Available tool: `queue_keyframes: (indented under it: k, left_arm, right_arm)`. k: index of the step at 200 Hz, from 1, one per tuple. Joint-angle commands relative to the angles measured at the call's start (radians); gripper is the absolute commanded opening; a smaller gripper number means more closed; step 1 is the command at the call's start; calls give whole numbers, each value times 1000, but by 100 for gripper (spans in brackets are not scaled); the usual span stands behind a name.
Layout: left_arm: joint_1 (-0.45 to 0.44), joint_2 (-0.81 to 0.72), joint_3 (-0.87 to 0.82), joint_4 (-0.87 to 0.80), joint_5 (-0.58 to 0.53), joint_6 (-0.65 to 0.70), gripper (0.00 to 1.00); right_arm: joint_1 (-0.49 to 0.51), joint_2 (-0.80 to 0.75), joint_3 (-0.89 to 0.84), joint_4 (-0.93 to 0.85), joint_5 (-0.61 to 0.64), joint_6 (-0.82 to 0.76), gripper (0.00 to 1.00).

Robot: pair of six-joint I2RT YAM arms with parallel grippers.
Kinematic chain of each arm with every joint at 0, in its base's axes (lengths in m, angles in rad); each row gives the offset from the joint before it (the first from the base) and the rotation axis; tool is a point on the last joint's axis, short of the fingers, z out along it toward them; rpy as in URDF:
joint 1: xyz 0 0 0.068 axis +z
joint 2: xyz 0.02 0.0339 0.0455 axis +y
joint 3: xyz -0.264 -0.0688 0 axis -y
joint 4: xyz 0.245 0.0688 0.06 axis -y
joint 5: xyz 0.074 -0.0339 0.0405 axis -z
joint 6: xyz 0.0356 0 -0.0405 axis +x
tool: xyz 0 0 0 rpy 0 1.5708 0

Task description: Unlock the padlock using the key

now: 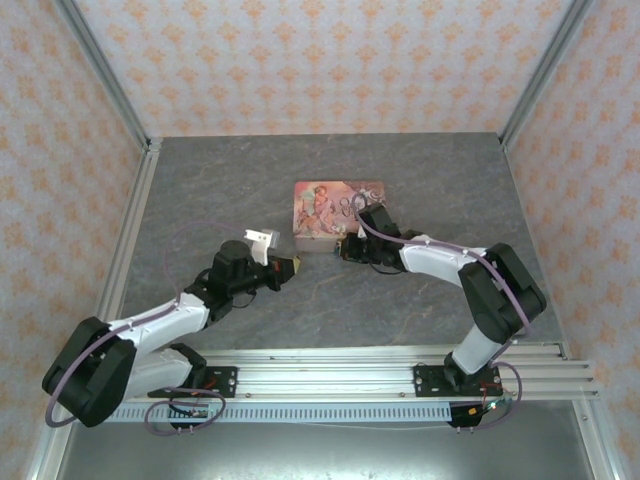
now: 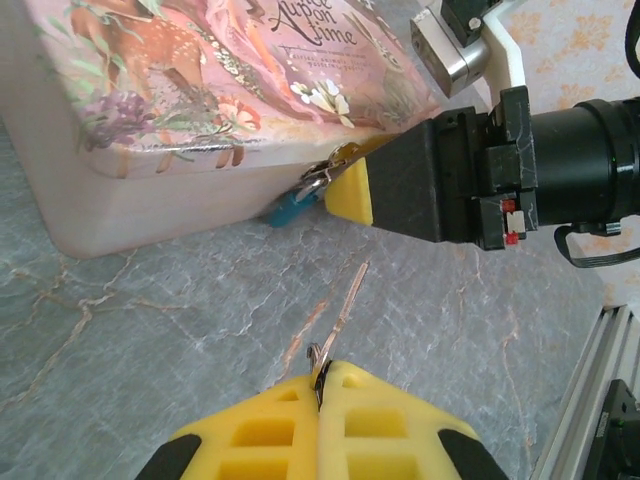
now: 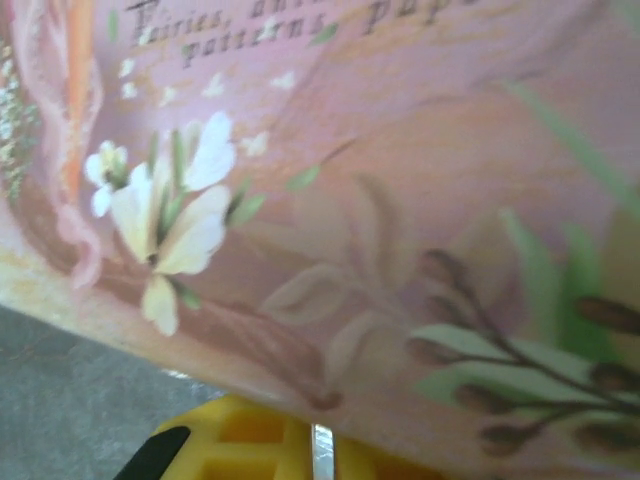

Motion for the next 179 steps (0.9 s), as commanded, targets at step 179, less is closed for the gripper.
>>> queue_keyframes:
  k: [179]
  left_arm:
    - [4, -124, 5, -164, -61, 69, 0]
  right_arm:
    - [216, 96, 155, -153, 484, -45, 52]
